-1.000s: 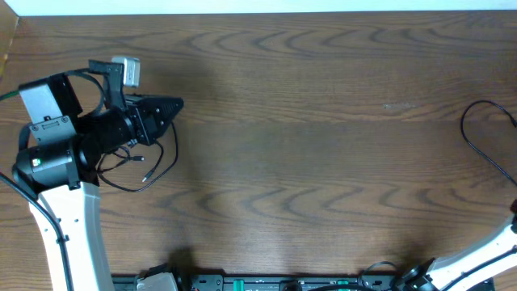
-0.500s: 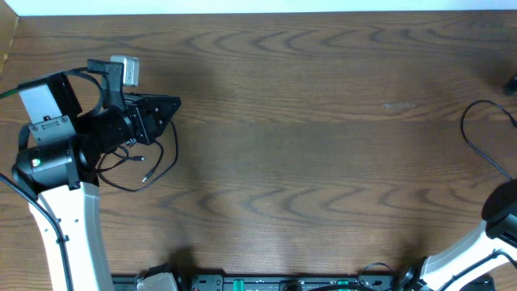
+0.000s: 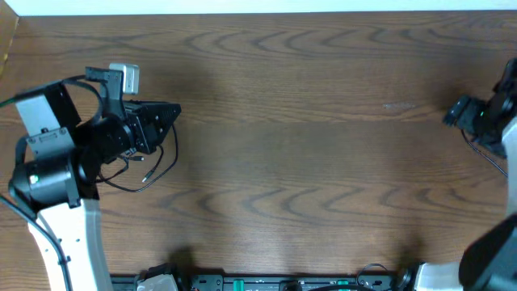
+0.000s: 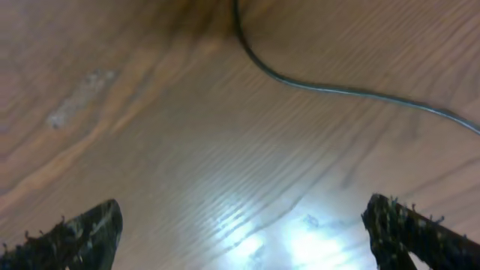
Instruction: Untangle cables
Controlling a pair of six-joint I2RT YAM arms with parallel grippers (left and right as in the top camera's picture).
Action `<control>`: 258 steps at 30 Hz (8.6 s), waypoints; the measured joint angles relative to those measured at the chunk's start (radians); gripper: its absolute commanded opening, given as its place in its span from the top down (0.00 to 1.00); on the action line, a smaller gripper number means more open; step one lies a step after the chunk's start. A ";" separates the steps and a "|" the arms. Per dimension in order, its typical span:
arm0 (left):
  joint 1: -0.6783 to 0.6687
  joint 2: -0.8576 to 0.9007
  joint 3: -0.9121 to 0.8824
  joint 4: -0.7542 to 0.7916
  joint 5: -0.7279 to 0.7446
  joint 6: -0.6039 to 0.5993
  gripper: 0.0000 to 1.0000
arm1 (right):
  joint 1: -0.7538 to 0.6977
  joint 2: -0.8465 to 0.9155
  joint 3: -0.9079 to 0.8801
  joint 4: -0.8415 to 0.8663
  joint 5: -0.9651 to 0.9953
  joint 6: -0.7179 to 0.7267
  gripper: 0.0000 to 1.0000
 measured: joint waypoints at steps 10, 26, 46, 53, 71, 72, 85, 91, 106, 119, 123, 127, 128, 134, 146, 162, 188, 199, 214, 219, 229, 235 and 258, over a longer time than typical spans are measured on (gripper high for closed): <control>0.000 -0.028 0.000 -0.024 -0.036 0.008 0.75 | 0.127 -0.085 -0.126 0.114 -0.193 -0.034 0.01; 0.000 -0.045 0.000 -0.045 -0.390 -0.068 0.75 | 0.675 -0.089 -0.126 0.366 -0.432 -0.355 0.01; 0.000 0.034 -0.272 0.220 -0.718 -0.238 0.75 | 0.788 0.055 -0.127 0.438 -0.210 -0.174 0.01; 0.000 0.135 -0.411 0.317 -0.718 -0.245 0.75 | 0.788 0.055 -0.127 0.443 -0.173 -0.174 0.01; 0.000 0.324 -0.546 0.479 -0.721 -0.230 0.75 | 0.778 0.055 -0.127 0.442 -0.159 -0.175 0.01; 0.000 0.335 -0.546 0.483 -0.721 -0.230 0.75 | 0.778 0.055 -0.127 0.442 -0.159 -0.175 0.01; 0.000 0.418 -0.546 0.556 -0.721 -0.230 0.74 | 0.778 0.055 -0.127 0.442 -0.159 -0.175 0.01; 0.000 0.418 -0.546 0.582 -0.721 -0.230 0.74 | 0.778 0.055 -0.127 0.441 -0.159 -0.176 0.01; 0.000 0.447 -0.546 0.630 -0.721 -0.230 0.74 | 0.778 0.055 -0.127 0.435 -0.159 -0.175 0.01; 0.001 0.523 -0.541 0.668 -0.699 -0.230 0.74 | 0.778 0.055 -0.127 0.434 -0.159 -0.171 0.01; 0.001 0.529 -0.541 0.685 -0.649 -0.230 0.74 | 0.778 0.055 -0.127 0.434 -0.159 -0.171 0.01; -0.009 0.531 -0.541 0.682 -0.618 -0.230 0.74 | 0.778 0.055 -0.127 0.435 -0.159 -0.171 0.01; -0.019 0.531 -0.541 0.681 -0.613 -0.230 0.74 | 0.778 0.055 -0.127 0.435 -0.159 -0.171 0.01; -0.105 0.532 -0.541 0.682 -0.604 -0.230 0.74 | 0.776 0.055 -0.127 0.434 -0.137 -0.165 0.01; -0.358 0.543 -0.550 0.758 -0.589 -0.289 0.74 | 0.616 0.055 -0.127 0.319 -0.001 -0.062 0.01; -0.738 0.550 -0.566 0.929 -0.586 -0.420 0.74 | 0.411 0.055 -0.127 0.222 -0.045 -0.048 0.01; -0.676 0.204 -0.565 0.810 -0.813 -0.417 0.55 | 0.502 0.055 -0.127 0.232 -0.526 -0.301 0.01; -0.525 0.124 -0.565 0.676 -0.850 -0.417 0.55 | 0.736 0.055 -0.127 0.241 -0.493 -0.181 0.01; -0.358 0.123 -0.565 0.575 -0.852 -0.417 0.55 | 0.972 0.058 -0.127 0.302 -0.323 -0.027 0.01; -0.358 0.158 -0.565 0.576 -0.852 -0.417 0.55 | 1.012 0.113 -0.127 0.353 -0.285 0.029 0.01; -0.358 0.259 -0.565 0.602 -0.852 -0.417 0.55 | 1.047 0.199 -0.127 0.427 -0.266 0.118 0.01; -0.358 0.286 -0.565 0.616 -0.852 -0.417 0.55 | 1.046 0.199 -0.127 0.453 -0.259 0.131 0.01; -0.358 0.376 -0.570 0.645 -0.824 -0.417 0.55 | 1.046 0.252 -0.127 0.545 -0.253 0.140 0.01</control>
